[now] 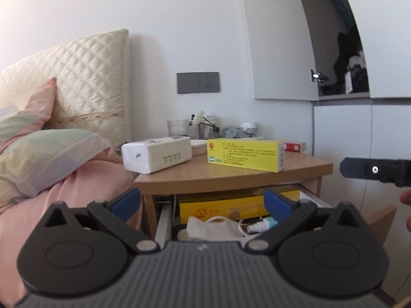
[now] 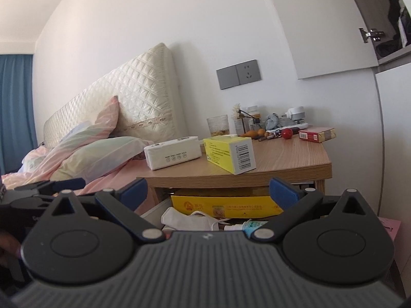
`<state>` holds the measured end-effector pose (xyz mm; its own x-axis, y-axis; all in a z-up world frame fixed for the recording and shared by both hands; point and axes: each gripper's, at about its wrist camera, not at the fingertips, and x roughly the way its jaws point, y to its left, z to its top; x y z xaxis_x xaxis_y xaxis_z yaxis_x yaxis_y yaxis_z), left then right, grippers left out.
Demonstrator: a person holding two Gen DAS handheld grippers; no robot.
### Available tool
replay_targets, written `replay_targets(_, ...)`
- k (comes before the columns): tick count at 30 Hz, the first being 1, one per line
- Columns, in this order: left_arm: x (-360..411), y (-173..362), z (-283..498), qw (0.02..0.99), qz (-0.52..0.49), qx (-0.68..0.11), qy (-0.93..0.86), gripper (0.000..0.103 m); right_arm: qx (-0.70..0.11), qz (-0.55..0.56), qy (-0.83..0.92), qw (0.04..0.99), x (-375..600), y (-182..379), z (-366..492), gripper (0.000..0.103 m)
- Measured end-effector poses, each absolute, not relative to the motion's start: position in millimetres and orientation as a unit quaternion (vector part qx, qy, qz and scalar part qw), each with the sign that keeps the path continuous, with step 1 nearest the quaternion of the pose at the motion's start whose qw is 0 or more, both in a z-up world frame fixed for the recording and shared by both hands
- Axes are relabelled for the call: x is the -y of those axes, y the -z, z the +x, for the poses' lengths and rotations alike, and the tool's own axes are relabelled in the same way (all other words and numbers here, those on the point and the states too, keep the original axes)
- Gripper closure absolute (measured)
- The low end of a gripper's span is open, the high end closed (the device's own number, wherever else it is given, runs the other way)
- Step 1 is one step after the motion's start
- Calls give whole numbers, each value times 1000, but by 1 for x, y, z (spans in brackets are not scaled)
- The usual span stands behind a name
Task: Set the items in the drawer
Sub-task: 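Reach the right tool toward the yellow medicine box while the left tool holds the drawer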
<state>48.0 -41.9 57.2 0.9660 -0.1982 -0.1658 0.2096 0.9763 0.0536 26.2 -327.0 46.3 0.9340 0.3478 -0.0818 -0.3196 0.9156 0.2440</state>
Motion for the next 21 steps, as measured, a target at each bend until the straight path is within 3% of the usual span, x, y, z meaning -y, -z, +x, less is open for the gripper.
replay_targets(4, 45, -61, 30, 996, 44, -52, 61, 0, -53, 105, -163, 980, 324, -47, 19, 0)
replay_targets(21, 21, -30, 5, 997, -4, -62, 50, 0, -43, 96, -174, 979, 290, -29, -11, 0)
